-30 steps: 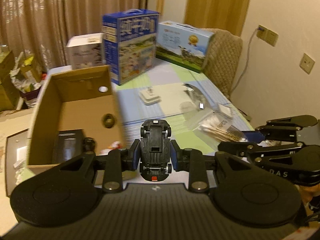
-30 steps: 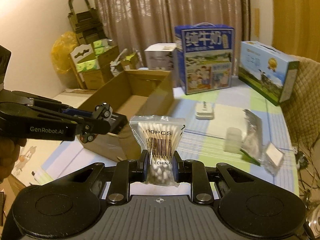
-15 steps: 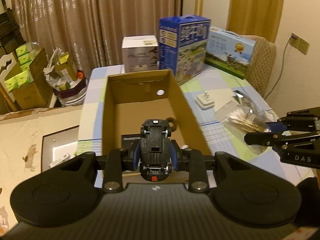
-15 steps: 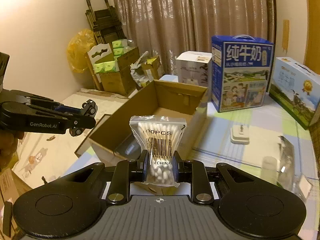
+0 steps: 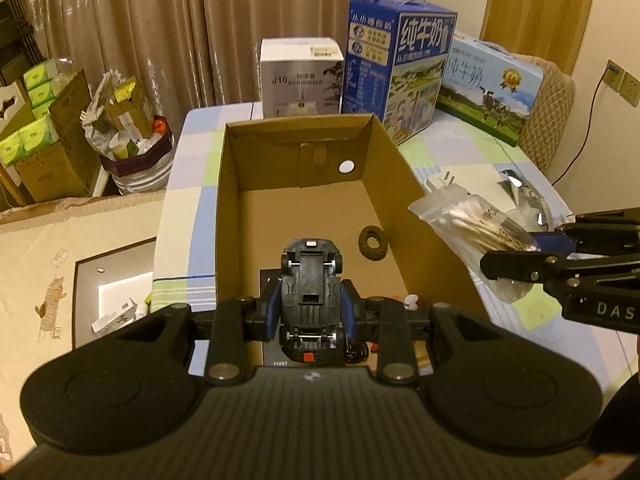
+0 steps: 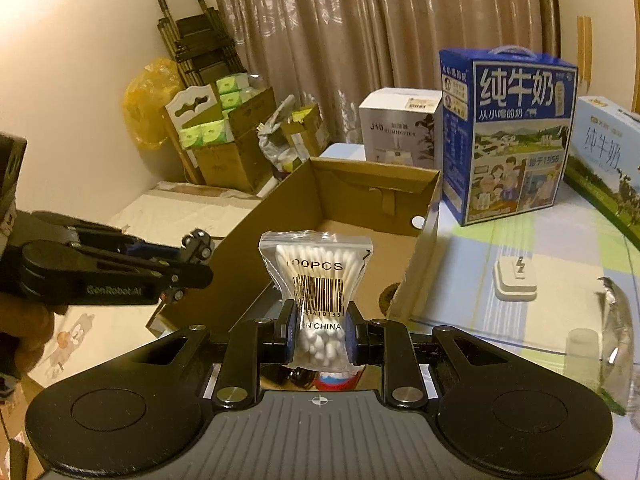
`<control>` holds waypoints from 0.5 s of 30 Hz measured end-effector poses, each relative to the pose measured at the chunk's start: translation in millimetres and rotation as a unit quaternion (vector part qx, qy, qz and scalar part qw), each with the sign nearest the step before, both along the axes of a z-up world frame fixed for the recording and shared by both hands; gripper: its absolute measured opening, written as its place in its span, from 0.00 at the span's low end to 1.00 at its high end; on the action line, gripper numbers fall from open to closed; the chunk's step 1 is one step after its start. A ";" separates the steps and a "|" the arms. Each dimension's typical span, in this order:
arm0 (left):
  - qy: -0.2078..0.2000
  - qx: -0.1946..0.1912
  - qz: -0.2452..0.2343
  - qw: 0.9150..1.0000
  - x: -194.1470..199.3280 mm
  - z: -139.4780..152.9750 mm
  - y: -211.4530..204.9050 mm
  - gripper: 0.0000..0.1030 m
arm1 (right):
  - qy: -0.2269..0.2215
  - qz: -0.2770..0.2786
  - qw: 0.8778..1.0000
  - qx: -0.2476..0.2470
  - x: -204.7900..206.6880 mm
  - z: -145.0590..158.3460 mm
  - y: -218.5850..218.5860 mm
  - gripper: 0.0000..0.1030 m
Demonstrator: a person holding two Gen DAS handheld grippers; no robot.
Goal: Organize objects
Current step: 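Open the left tool to drop the car in the box while the right tool releases the swab bag inside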
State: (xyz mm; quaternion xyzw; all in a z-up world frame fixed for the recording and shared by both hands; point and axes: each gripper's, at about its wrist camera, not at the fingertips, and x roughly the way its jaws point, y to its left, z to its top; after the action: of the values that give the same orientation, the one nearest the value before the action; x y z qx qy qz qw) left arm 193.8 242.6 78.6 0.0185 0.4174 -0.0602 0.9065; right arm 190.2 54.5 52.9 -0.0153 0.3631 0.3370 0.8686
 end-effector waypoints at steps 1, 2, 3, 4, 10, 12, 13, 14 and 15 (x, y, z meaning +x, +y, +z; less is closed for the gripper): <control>0.002 0.001 -0.001 1.000 3.9 -3.5 0.5 0.25 | 0.002 -0.002 1.000 0.002 2.6 -1.9 0.7 0.20; 0.004 0.002 -0.001 1.000 7.6 -7.2 0.9 0.25 | 0.004 -0.006 1.000 0.003 5.5 -4.0 1.5 0.20; 0.003 0.003 -0.001 1.000 11.4 -10.7 0.9 0.25 | 0.006 -0.009 1.000 0.003 8.5 -6.8 2.5 0.20; 0.000 0.002 0.000 1.000 14.2 -13.2 1.7 0.34 | 0.009 -0.011 1.000 0.005 10.5 -8.7 3.1 0.20; -0.006 -0.014 0.018 1.000 20.4 -20.5 14.1 0.41 | 0.017 -0.013 1.000 0.012 15.2 -16.4 4.9 0.20; -0.006 -0.017 0.023 1.000 19.1 -21.9 17.4 0.43 | 0.020 -0.011 1.000 0.014 15.2 -19.1 5.8 0.20; -0.005 -0.016 0.023 1.000 18.0 -22.5 18.2 0.43 | 0.021 -0.012 1.000 0.015 15.2 -20.2 6.6 0.20; -0.004 -0.013 0.024 1.000 16.8 -23.1 18.4 0.44 | 0.021 -0.012 1.000 0.015 15.1 -21.1 7.1 0.20; -0.003 -0.011 0.024 1.000 16.2 -23.8 18.6 0.44 | 0.023 -0.013 1.000 0.016 15.4 -21.7 8.0 0.20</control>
State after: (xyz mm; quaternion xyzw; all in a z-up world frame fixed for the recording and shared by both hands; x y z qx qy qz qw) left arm 210.0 261.2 54.8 -0.0016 0.4144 -0.0433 0.9091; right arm 205.6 62.5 31.1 0.0111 0.3775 0.3317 0.8645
